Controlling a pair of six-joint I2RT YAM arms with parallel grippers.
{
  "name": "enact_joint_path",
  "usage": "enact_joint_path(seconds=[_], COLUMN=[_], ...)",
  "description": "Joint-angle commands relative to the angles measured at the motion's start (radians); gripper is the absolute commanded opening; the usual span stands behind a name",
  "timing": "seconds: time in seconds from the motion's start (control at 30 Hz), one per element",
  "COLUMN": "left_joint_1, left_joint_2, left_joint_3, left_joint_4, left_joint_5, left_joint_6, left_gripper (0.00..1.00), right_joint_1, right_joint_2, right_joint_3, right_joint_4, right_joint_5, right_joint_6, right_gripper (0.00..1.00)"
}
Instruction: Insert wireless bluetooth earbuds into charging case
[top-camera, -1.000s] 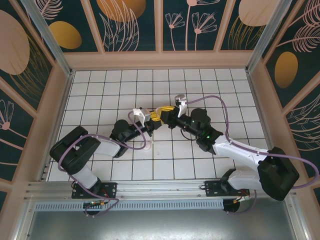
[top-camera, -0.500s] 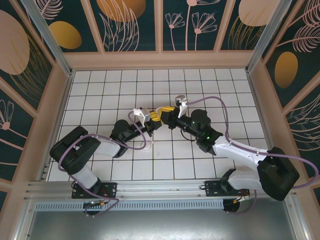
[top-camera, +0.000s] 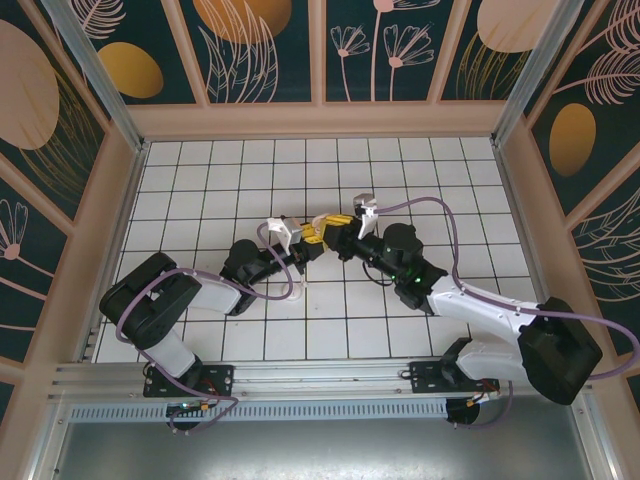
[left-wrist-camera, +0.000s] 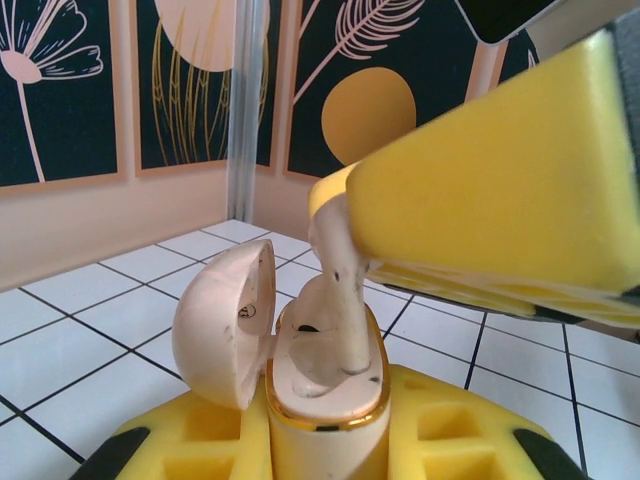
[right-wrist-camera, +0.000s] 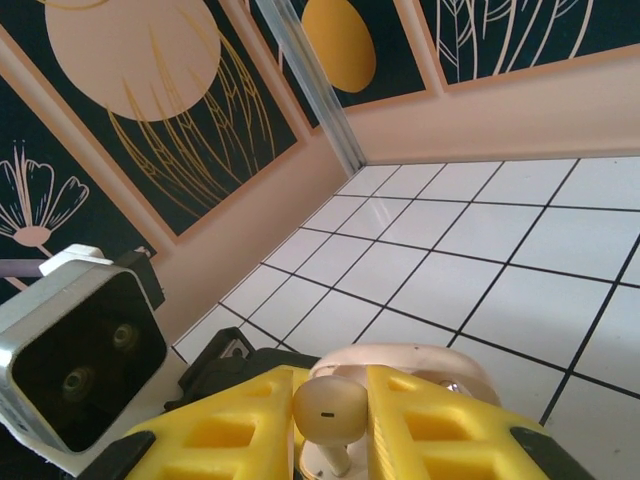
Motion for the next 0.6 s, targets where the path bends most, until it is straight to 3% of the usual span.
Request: enact_joint_path(seconds=[0.0, 0.57], left_joint_1=[-0.004, -0.006], left_joint_2=[-0.03, -0.046], left_joint_3=[0.018, 0.015], left_joint_4=[0.08, 0.032], left_joint_5=[-0.01, -0.004], left_joint_6=[-0.006, 0.101], left_gripper=[0.1, 0.1], right_joint_1=[0.013, 0.016], right_joint_2=[-0.019, -0.058], right_joint_3=[-0.009, 0.055], right_joint_4=[-0.009, -0.019], right_joint_5=[0.014, -0.037], right_joint_6=[0.011, 0.002], right_gripper=[0.23, 0.23])
